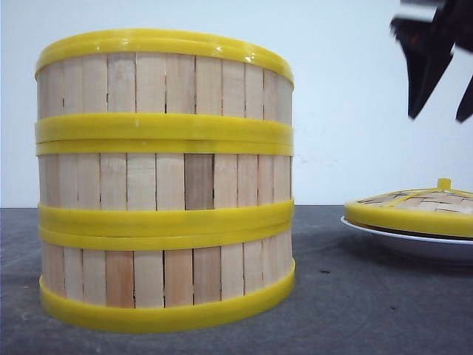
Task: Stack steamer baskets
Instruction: 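Lower the right gripper onto the woven lid's center knob and grasp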
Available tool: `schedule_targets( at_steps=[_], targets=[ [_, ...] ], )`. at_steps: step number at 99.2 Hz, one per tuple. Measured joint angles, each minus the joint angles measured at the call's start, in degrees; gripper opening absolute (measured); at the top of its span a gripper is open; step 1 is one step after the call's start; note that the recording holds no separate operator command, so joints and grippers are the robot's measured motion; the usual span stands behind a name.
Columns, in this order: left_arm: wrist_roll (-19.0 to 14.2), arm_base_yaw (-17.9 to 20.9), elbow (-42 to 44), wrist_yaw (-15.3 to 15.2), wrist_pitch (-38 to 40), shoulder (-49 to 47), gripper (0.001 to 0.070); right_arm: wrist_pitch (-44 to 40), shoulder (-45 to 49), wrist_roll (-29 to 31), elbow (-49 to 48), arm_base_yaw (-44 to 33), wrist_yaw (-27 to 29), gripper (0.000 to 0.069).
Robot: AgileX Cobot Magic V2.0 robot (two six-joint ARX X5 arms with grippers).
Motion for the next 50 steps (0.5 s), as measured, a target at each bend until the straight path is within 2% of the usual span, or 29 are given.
schedule_targets(
  at_steps=[14, 37, 50],
  targets=[
    [-0.83, 0.00, -1.62, 0.02, -1.40, -5.40, 0.0315, 1.44, 5.01, 0.17, 0.00, -1.46, 0.00, 0.0399],
    [-1.05, 0.00, -1.62, 0.04, -3.13, -8.61, 0.0315, 2.10, 11.19, 0.72, 0.00, -2.69, 0.04, 0.0387],
    [-1.05, 0.00, -1.62, 0.02, -3.76, -9.09, 0.0315, 3.23, 12.85, 0.94, -0.02, -2.89, 0.17, 0.0343]
  ],
)
